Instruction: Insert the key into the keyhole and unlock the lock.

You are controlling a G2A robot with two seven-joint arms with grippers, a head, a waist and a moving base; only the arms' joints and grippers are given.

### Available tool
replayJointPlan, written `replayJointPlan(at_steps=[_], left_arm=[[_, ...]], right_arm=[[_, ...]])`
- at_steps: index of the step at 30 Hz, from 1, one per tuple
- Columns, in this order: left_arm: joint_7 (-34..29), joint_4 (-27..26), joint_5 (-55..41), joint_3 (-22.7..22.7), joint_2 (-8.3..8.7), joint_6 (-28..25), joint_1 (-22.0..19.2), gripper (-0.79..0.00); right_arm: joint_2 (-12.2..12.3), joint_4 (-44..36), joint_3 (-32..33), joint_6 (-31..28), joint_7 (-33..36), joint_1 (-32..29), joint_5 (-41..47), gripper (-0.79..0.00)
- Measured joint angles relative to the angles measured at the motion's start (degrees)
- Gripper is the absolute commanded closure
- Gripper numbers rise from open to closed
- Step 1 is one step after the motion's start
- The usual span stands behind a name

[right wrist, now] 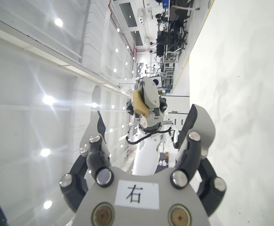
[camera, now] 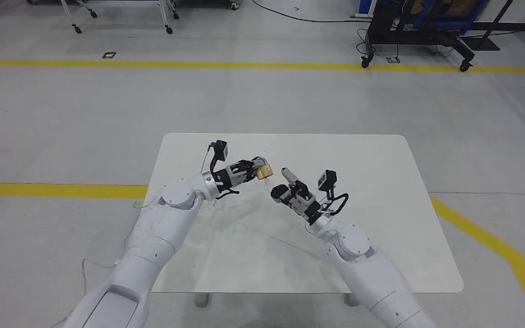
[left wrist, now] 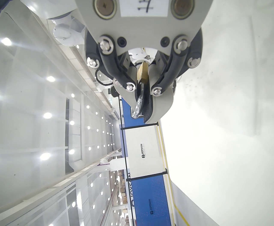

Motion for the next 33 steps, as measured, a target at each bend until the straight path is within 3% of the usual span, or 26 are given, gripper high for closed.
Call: replayJointPlan(at_steps=[5,19,22,25,28,33], left_arm=[[-0.45,-0.25,-0.68,-0.44,0.03,-0.15,0.25,0.0],[-1.9,0.47,-2.14,-1.25,0.01,0.56,0.12,0.0],[-2.06,0.59,-2.12,-1.2,-0.04,0.65,0.01,0.0],[-2.34,0.81,-2.02,-1.06,-0.11,0.99,-0.15,0.0],[-2.6,1.12,-1.9,-0.83,-0.22,1.23,-0.39,0.0],[-3.62,1.63,-1.83,-0.44,-0.39,1.54,-0.84,0.0]], right_arm=[[-0.02,1.46,0.49,3.18,7.11,1.2,5.2,-0.271],[-1.24,4.3,-2.1,2.84,8.63,3.83,5.45,-0.246],[-1.34,4.9,-2.0,3.28,9.46,4.09,6.21,-0.157],[-1.46,5.53,-1.91,3.69,10.13,4.44,6.92,-0.117],[-1.56,6.13,-1.68,4.22,11.4,4.72,8.29,-0.009],[-1.74,7.49,-0.91,6.48,13.7,5.38,12.08,0.0]])
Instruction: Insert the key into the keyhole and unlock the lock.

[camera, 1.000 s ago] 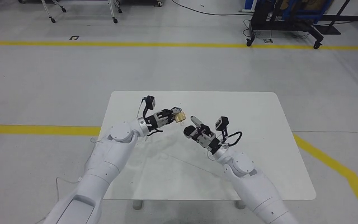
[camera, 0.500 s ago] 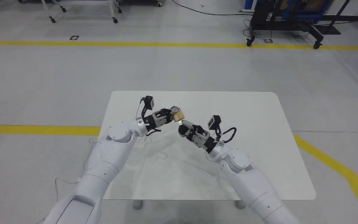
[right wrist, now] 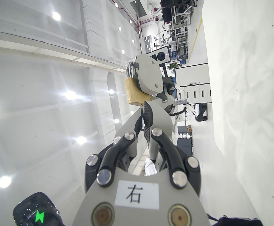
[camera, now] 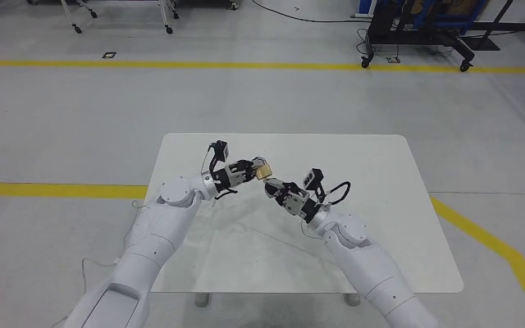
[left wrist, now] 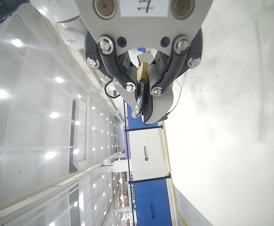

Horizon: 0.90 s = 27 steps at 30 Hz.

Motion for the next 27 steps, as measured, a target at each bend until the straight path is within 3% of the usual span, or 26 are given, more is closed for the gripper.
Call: replayJointPlan(at_steps=[8,16,27], left_arm=[[-1.35,0.55,0.35,0.53,-0.23,-0.52,-0.52,0.0],[-1.15,0.74,2.51,1.3,-0.42,-2.24,-1.05,0.0],[1.68,-1.08,6.3,0.92,-0.07,-4.84,-0.55,0.0]], right_arm=[[-0.13,3.51,1.83,5.26,6.73,1.56,7.77,0.0],[-0.29,8.54,2.98,14.86,14.96,4.17,15.82,0.0],[-0.76,12.32,2.62,22.17,16.1,6.65,18.94,0.0]])
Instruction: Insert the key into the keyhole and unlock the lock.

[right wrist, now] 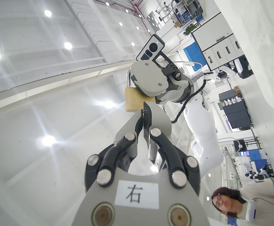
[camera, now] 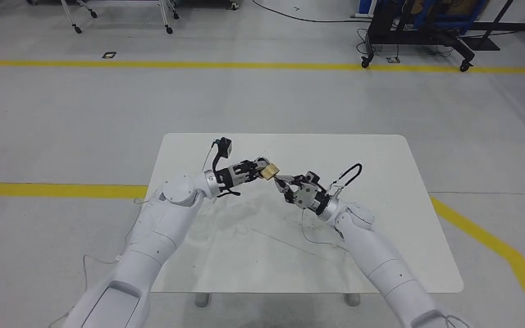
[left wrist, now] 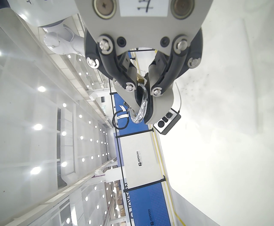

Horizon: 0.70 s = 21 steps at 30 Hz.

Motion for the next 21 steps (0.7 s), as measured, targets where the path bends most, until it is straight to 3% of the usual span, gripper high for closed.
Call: replayJointPlan(at_steps=[7,8,9,13,21], left_arm=[[2.17,-2.27,1.88,-1.1,0.56,-0.69,1.39,0.0],[2.31,-2.52,1.93,-1.27,0.64,-0.57,1.56,0.0],[2.41,-2.82,1.91,-1.5,0.72,-0.35,1.75,0.0],[2.77,-3.55,1.99,-2.2,1.0,0.36,2.19,0.0],[3.01,-7.67,7.13,-3.19,2.1,5.16,3.28,0.0]], right_arm=[[-0.05,1.79,0.39,1.27,2.11,1.17,0.65,0.0],[-0.06,1.77,0.42,1.03,2.03,1.23,0.49,-0.332],[-0.05,1.53,0.42,0.35,1.98,1.31,-0.09,-0.763],[0.2,-0.56,0.55,-5.29,-1.46,0.56,-5.13,-0.785],[2.37,-12.35,5.04,-7.65,-5.87,-5.19,-14.75,-0.785]])
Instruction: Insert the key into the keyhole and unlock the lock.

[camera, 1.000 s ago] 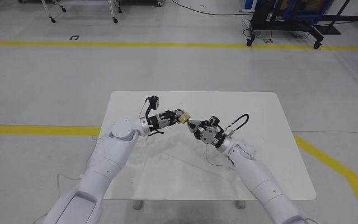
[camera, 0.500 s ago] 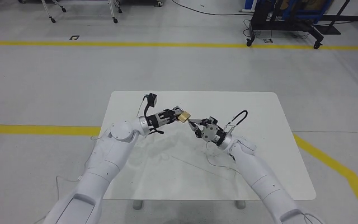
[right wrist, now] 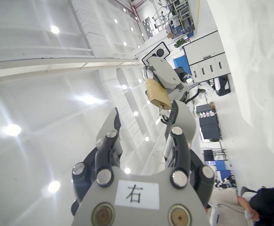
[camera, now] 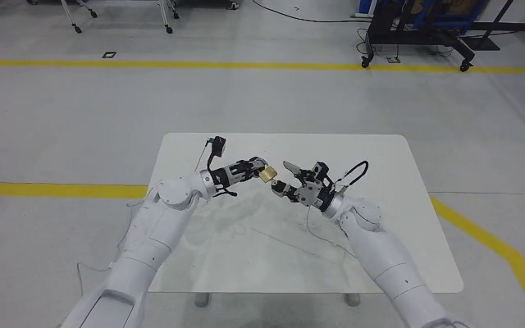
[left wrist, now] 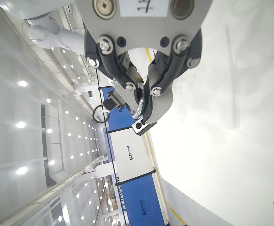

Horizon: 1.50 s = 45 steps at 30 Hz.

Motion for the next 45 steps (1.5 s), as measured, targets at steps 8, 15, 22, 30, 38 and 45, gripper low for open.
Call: replayJointPlan(at_steps=[8,15,22,30,38,45], left_arm=[[-2.37,-5.72,6.97,0.9,1.01,10.59,1.03,0.0],[-7.33,-7.95,20.27,9.73,0.22,16.94,-0.82,0.0],[-4.02,-4.42,24.74,17.31,-2.4,19.39,-3.97,-0.443],[-4.68,-0.91,21.72,17.6,-3.5,20.7,-6.08,-0.785],[-4.77,-12.72,23.54,10.05,-0.48,24.76,-2.85,-0.785],[-5.22,-34.4,36.5,-3.14,4.6,30.79,6.14,-0.785]], right_arm=[[3.46,-16.71,10.88,-2.85,-4.78,-11.3,-14.4,-0.785],[5.37,-31.31,18.41,-0.68,-14.51,-19.96,-34.12,-0.785],[5.39,-31.76,18.58,-0.54,-14.75,-20.22,-34.24,-0.785],[5.39,-31.76,18.59,-0.54,-14.76,-20.23,-34.24,-0.785],[5.39,-31.76,18.59,-0.54,-14.76,-20.23,-34.24,-0.785],[5.57,-31.01,21.12,-3.65,-19.15,-20.38,-36.72,-0.785]])
